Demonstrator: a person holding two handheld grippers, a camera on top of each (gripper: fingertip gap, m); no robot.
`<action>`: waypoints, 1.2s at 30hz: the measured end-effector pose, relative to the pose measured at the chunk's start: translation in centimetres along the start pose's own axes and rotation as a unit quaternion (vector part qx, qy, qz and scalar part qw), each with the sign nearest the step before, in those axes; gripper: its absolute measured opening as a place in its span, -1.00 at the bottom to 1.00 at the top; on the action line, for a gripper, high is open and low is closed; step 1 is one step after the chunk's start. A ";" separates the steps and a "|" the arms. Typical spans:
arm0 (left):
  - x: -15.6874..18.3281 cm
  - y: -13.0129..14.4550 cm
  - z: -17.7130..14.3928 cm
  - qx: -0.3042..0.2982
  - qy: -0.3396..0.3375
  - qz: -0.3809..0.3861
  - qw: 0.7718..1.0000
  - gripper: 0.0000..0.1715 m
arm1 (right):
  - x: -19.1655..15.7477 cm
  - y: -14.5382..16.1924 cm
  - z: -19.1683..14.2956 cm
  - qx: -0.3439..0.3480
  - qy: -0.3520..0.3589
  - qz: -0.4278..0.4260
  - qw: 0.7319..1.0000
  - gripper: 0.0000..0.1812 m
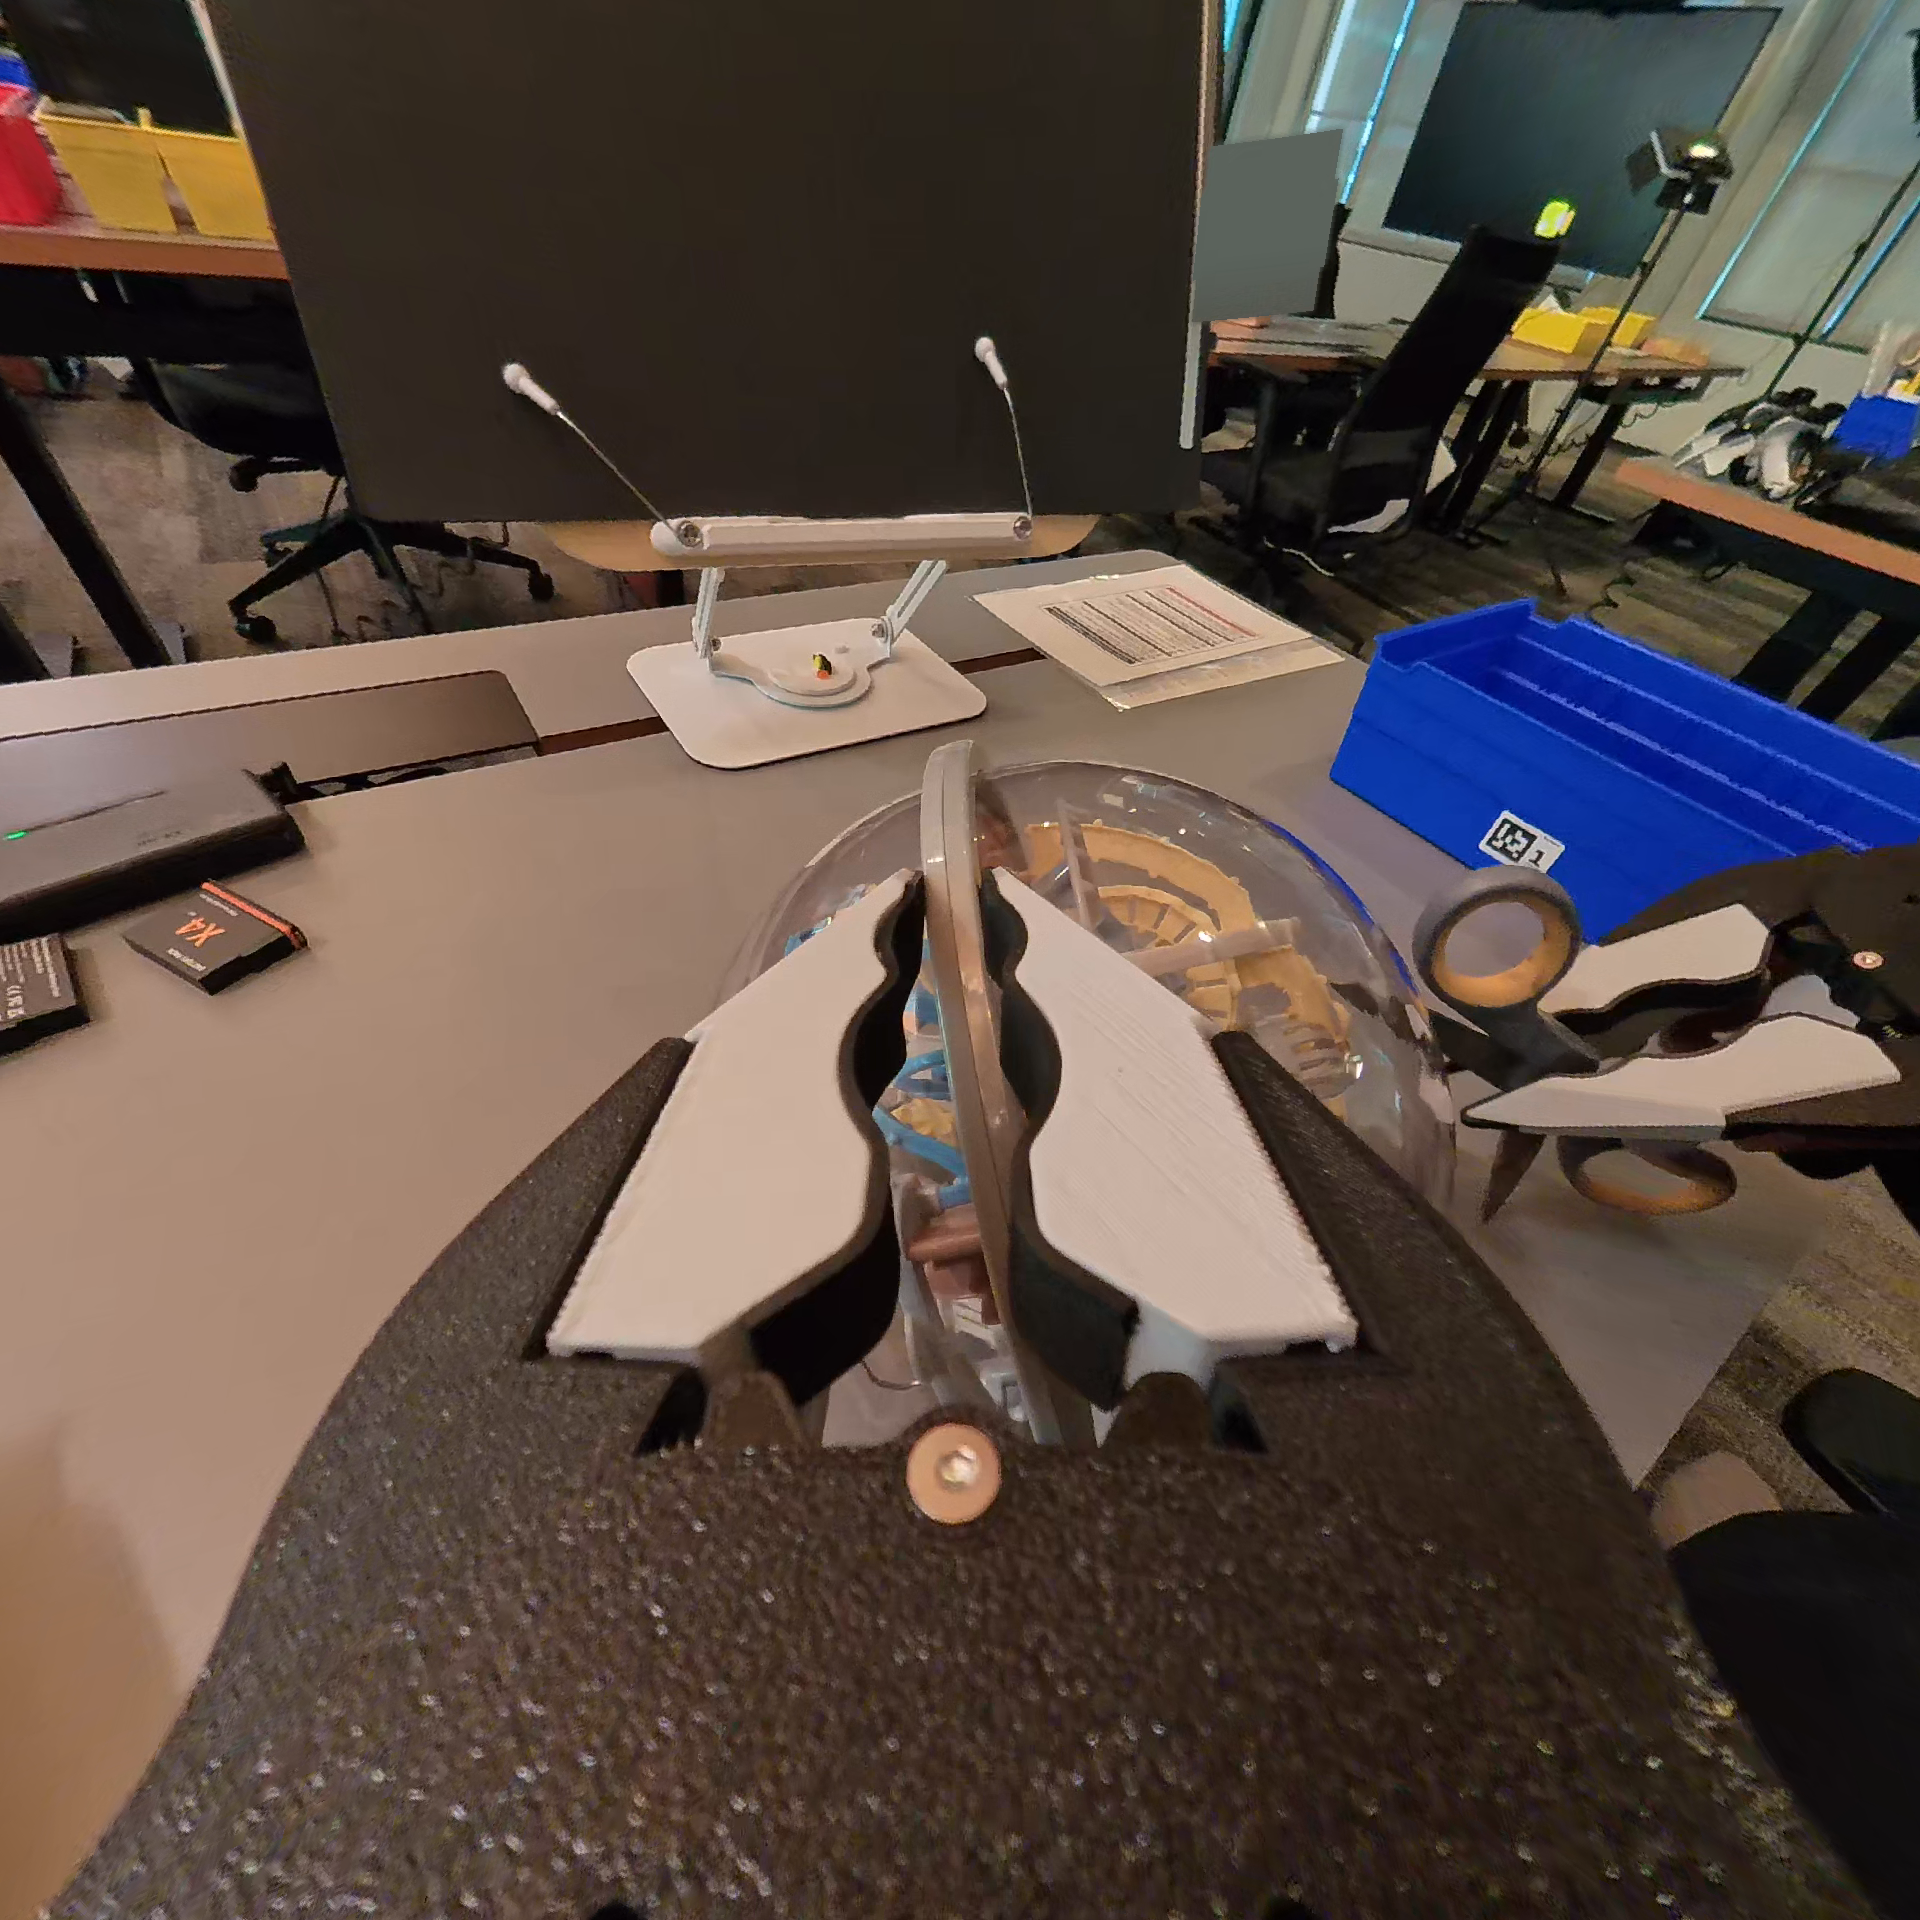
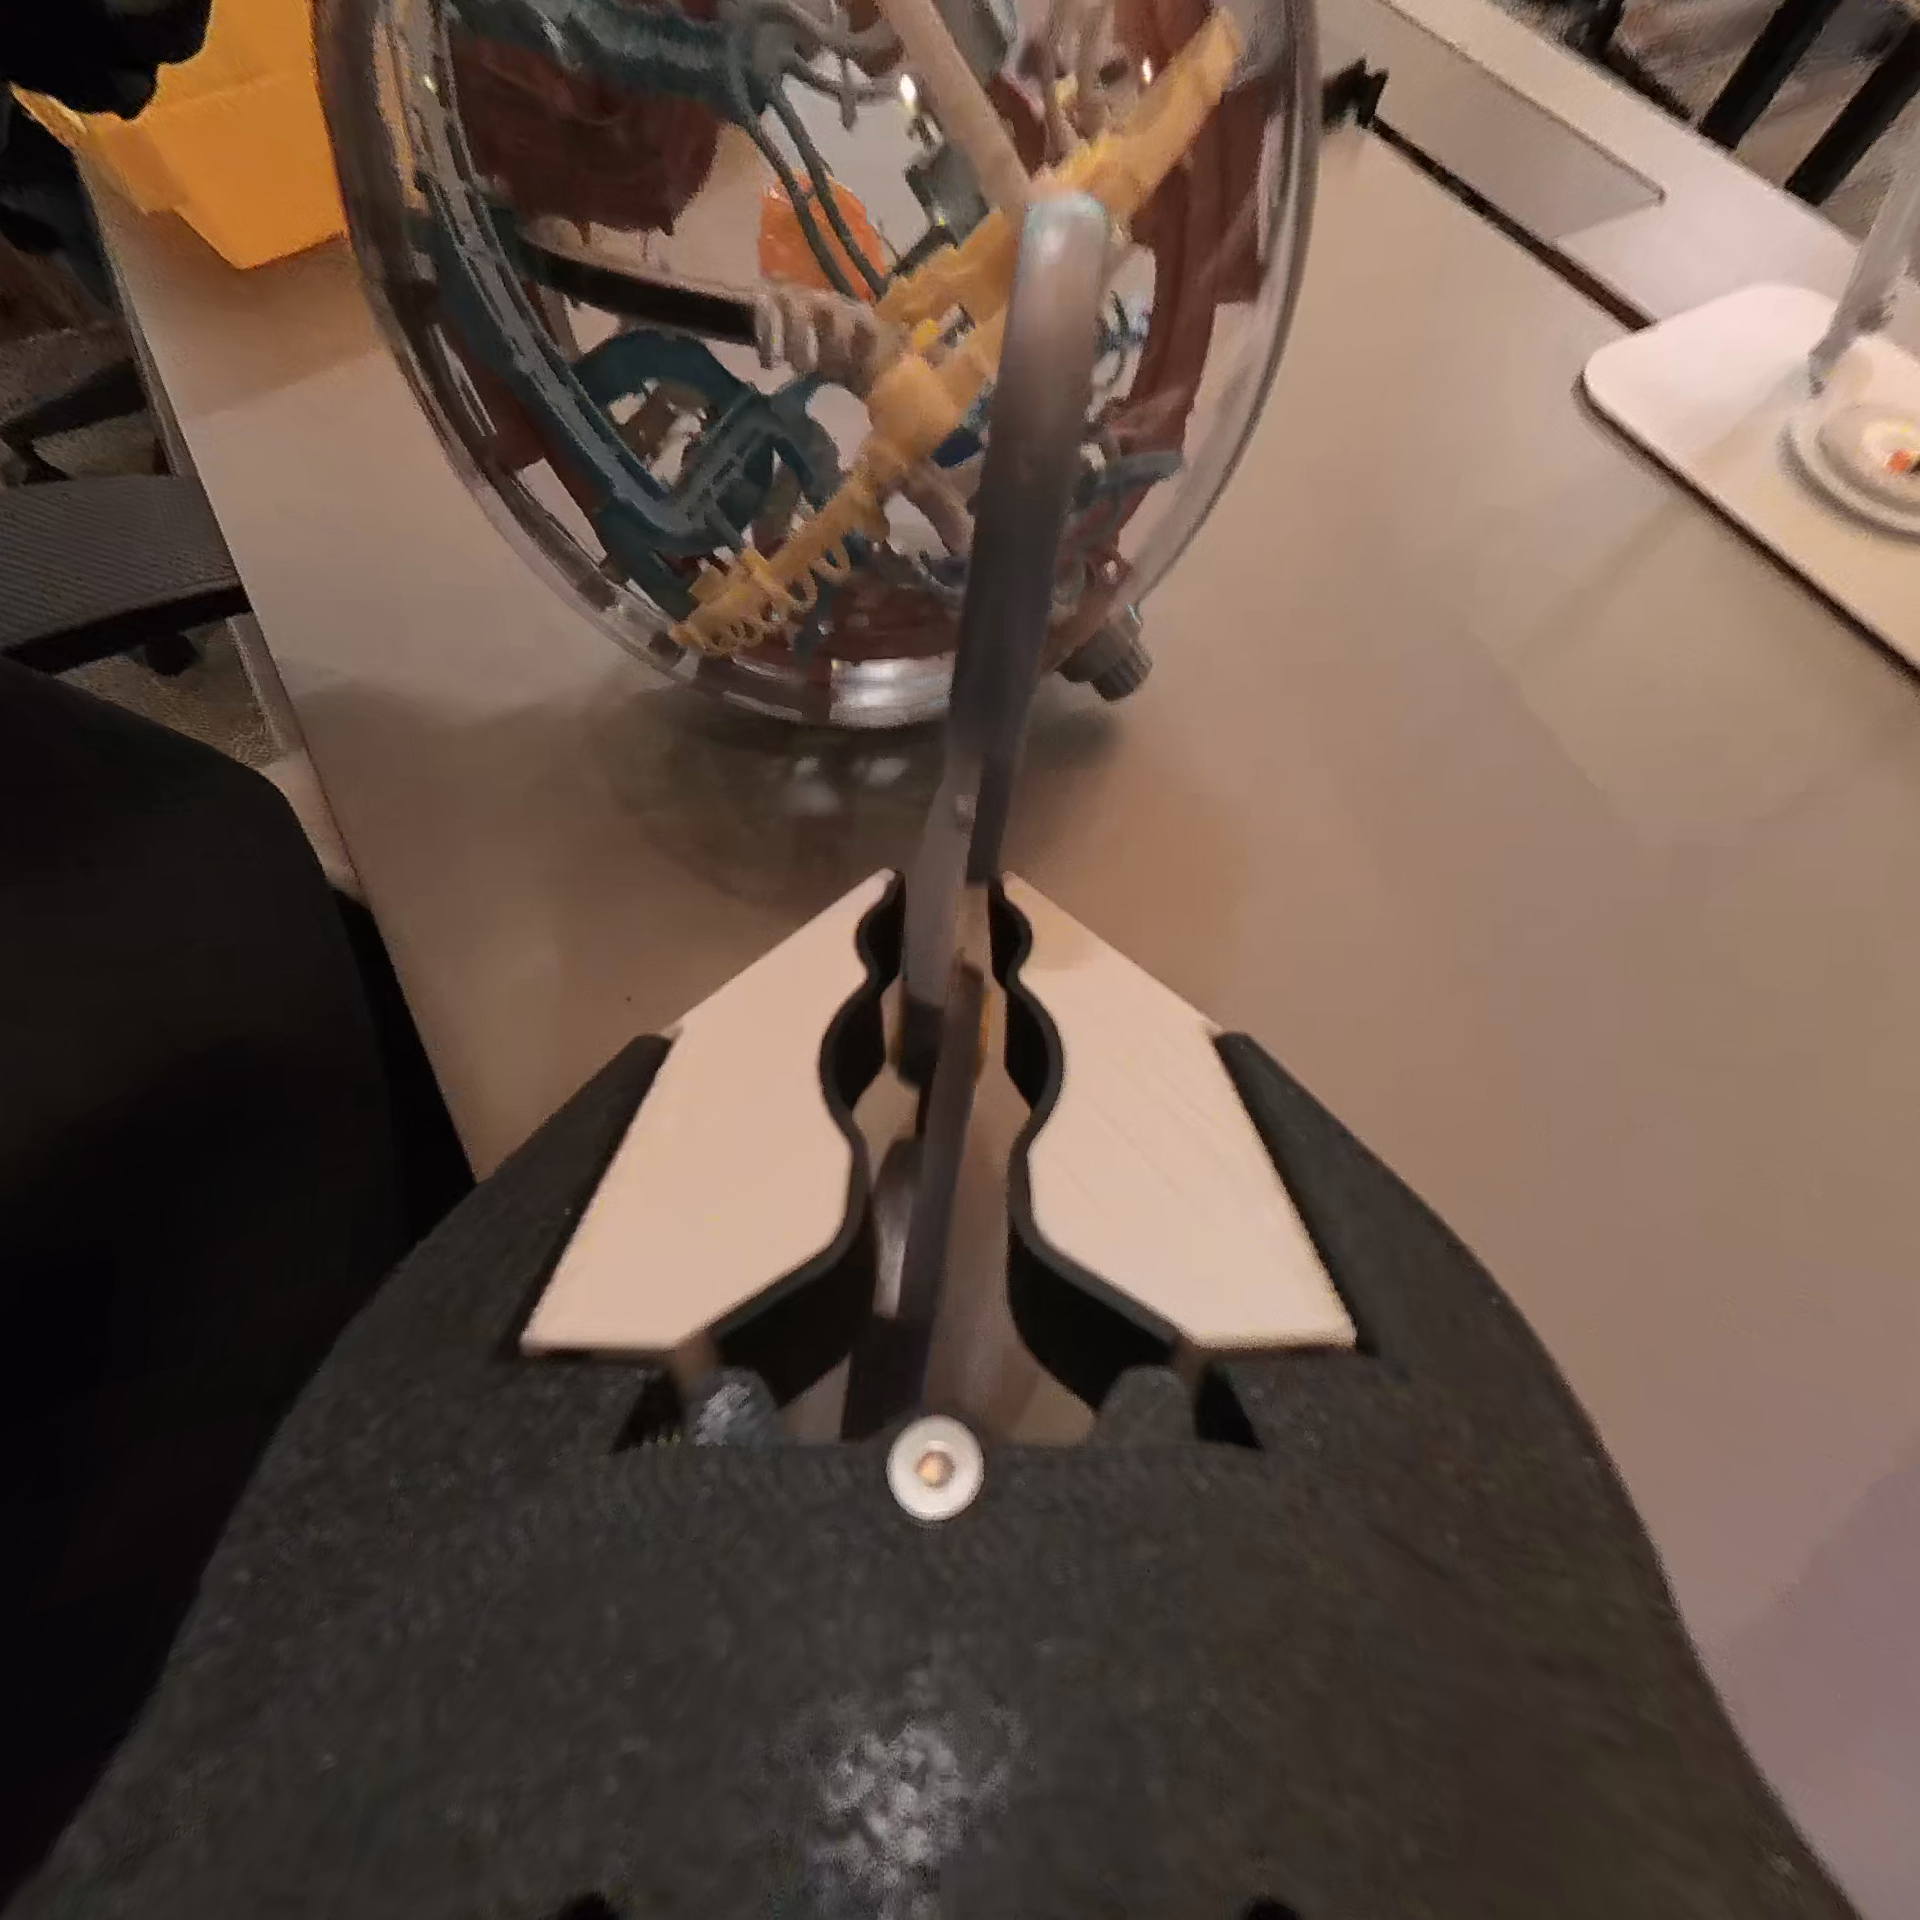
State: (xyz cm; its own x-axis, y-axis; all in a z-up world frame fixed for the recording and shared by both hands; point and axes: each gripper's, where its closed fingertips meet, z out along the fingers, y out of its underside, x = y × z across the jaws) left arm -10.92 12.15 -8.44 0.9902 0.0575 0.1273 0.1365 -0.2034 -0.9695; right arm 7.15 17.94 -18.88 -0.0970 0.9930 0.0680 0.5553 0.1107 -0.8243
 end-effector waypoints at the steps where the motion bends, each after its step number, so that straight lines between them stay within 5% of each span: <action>1: 0.1 0.0 0.1 -0.001 0.000 0.003 1.000 -0.88 | 0.0 -0.5 0.2 0.012 0.003 -0.006 1.000 -0.83; 14: 0.8 0.0 1.1 -0.014 -0.017 0.033 0.999 -0.89 | 1.3 -2.6 -0.3 0.131 0.073 -0.028 0.988 -0.89; 21: 0.9 0.0 1.5 -0.016 -0.031 0.044 0.998 -0.89 | 2.1 -2.1 -0.5 0.058 0.153 -0.141 0.976 -0.90; 28: 0.9 0.0 1.3 -0.014 -0.038 0.043 0.998 -0.89 | 4.3 -2.9 -1.9 -0.055 0.262 -0.308 0.913 -0.90; 36: 1.0 0.0 1.4 0.011 -0.057 0.045 0.997 -0.89 | 6.6 -3.6 -2.8 -0.129 0.303 -0.381 0.864 -0.90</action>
State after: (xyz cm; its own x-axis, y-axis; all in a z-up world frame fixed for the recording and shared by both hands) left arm -9.93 13.54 -8.57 0.9885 0.1506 0.0168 0.0457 -0.1908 -0.9806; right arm 6.84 24.16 -13.86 -0.1085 0.4598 0.8814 0.6939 0.6699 -0.2640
